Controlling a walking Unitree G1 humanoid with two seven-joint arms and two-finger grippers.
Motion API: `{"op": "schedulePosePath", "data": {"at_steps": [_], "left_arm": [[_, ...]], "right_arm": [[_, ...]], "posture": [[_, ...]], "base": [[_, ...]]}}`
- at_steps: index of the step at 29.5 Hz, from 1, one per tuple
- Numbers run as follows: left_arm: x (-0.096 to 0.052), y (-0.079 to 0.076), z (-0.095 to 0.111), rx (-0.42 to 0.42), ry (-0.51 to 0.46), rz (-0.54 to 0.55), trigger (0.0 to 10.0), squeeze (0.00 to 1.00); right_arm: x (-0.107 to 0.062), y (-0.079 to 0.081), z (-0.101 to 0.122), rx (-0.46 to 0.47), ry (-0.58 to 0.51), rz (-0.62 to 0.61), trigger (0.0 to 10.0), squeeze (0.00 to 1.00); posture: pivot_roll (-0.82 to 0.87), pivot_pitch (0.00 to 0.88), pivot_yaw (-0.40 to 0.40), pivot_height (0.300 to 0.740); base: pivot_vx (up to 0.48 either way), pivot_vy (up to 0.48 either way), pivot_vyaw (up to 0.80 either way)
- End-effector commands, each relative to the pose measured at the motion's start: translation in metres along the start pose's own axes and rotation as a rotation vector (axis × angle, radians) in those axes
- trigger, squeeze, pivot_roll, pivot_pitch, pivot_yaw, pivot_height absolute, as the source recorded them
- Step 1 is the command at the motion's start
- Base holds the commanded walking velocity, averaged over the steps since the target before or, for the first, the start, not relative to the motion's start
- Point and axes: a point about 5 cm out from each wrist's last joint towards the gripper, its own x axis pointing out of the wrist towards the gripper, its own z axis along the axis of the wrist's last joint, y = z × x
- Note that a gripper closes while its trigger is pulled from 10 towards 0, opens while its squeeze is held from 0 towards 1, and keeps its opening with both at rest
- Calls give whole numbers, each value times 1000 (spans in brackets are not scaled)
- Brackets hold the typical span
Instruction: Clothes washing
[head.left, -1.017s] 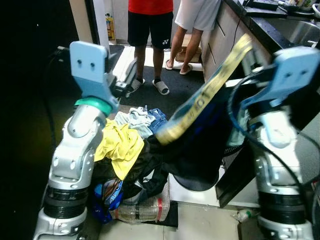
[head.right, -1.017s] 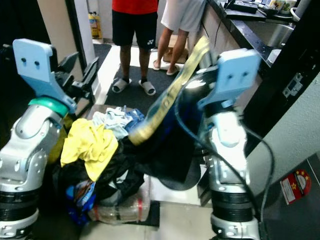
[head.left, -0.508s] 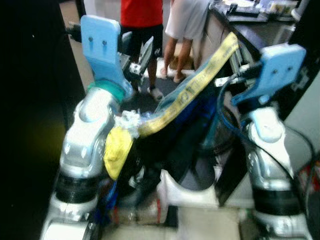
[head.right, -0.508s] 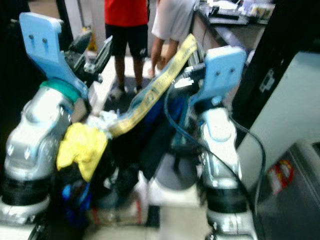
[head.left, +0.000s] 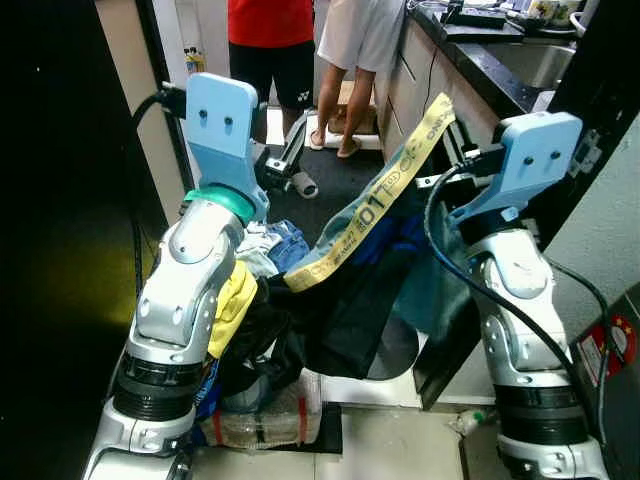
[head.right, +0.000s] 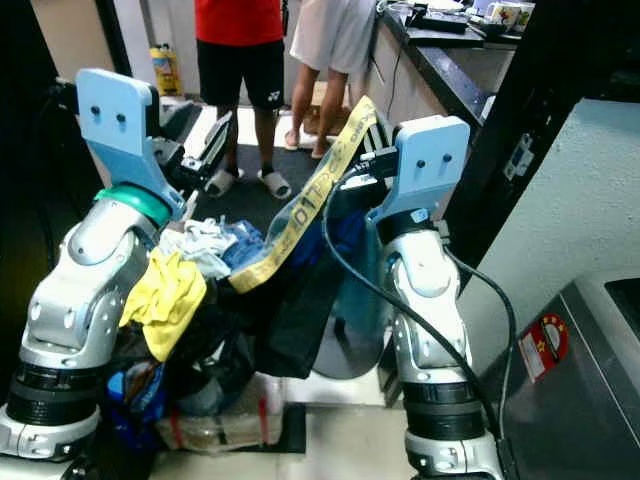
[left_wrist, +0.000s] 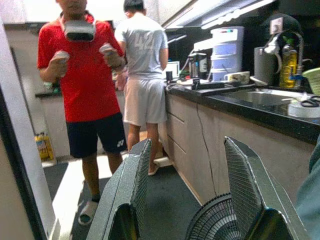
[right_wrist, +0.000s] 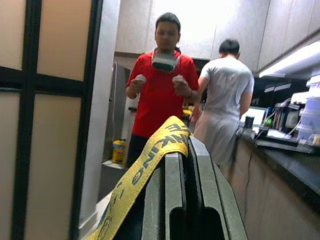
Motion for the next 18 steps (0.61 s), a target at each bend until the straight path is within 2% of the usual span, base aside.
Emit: {"op": "schedulePosePath", "data": {"at_steps": [1, 4, 10, 18], "left_arm": [[-3, 4, -12, 1, 45, 26, 10000, 0], [-2, 12, -15, 27, 60, 60, 10000, 0], [-1, 17, -13, 43, 51, 87, 10000, 0], [-6, 18, -13, 42, 53, 104, 10000, 0]], "right_arm": [[-2, 3, -11, 36, 42, 7, 10000, 0], [2, 13, -16, 53, 59, 51, 10000, 0], [10, 27, -20, 88, 69, 104, 10000, 0], [11, 31, -19, 108, 58, 122, 10000, 0]], "posture": [[48, 73, 3, 740], [63, 96, -17, 740], [92, 107, -39, 740], [98, 102, -44, 740]], "base": [[0, 0, 0], [0, 0, 0], [0, 0, 0], [0, 0, 0]]}}
